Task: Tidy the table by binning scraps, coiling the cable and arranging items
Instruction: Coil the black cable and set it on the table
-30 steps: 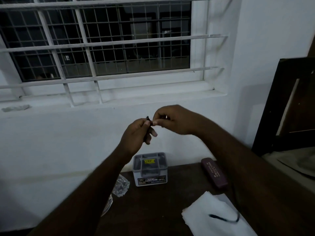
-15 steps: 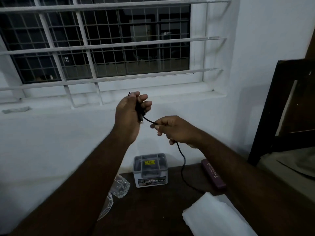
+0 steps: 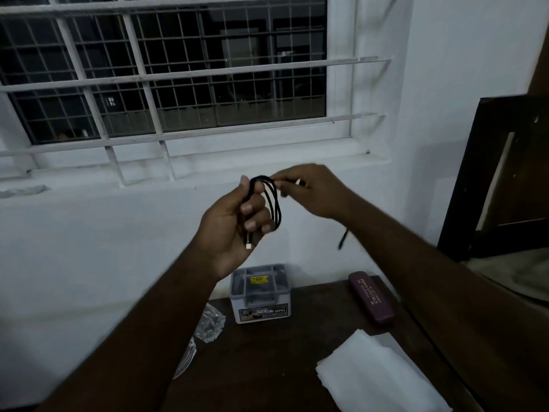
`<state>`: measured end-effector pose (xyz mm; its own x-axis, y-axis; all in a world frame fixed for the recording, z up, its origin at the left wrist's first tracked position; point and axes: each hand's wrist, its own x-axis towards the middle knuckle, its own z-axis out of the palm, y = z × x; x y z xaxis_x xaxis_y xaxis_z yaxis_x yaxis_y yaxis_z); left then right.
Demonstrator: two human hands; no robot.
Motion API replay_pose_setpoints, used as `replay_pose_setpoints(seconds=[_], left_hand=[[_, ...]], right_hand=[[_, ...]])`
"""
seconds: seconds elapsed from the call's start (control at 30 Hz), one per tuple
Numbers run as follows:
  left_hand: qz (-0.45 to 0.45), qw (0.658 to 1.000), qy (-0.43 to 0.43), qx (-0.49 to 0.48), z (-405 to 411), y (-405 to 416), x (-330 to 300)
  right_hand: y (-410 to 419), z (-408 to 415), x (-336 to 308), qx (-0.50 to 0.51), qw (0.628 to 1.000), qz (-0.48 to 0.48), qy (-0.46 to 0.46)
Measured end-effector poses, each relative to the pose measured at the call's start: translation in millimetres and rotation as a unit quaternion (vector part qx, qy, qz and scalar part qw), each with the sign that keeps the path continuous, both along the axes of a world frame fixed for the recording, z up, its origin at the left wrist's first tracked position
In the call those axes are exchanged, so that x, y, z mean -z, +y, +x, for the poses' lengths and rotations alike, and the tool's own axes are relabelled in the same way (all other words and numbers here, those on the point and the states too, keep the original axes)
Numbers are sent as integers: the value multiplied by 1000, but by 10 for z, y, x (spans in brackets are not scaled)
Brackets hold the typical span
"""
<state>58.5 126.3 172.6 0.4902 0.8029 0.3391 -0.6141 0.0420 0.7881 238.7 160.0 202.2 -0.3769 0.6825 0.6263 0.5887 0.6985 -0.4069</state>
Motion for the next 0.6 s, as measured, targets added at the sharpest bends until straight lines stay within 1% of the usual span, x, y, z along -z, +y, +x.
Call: replay_pose_setpoints(seconds=[0.03,0.1,0.17,0.2,0.23,0.27,0.3,0.33,0.37,0.43,0.47,0.5,0.53,0.6], left_hand=[[-1,999,-24,-22,21,18,-33],[-5,994,-46,-98,48,88,-70],[5,980,-29,-195,53,178,-51],[24,967,9,-254,45,219,-22],[58,943,72,-319,30,248,17],[102,909,149,-375,5,266,67],[146,875,216,-408,-17,266,119],[174,851,269,-416,-39,258,170],[186,844,308,-397,-59,241,212],[188,857,370,-306,-78,188,273],[179,868,387,-256,-73,159,295],[155,884,385,-214,-62,134,313],[115,908,360,-179,-54,113,328],[17,959,265,-98,-60,96,342]], right_hand=[[-8,-33,93,2,999,-26,-28],[-56,-108,255,6,991,-87,-99],[-124,-191,352,-7,978,-141,-154],[-171,-227,370,-19,972,-158,-174],[-219,-257,366,-32,967,-166,-191],[-263,-274,337,-42,964,-167,-203],[-301,-277,289,-44,963,-162,-211],[-328,-268,220,-38,963,-153,-217],[-344,-250,143,-25,964,-140,-226],[-360,-192,-14,12,960,-78,-270],[-359,-158,-86,29,953,-30,-299],[-345,-115,-145,40,947,13,-318],[-324,-69,-194,44,945,47,-319],[-267,0,-226,45,949,106,-294]])
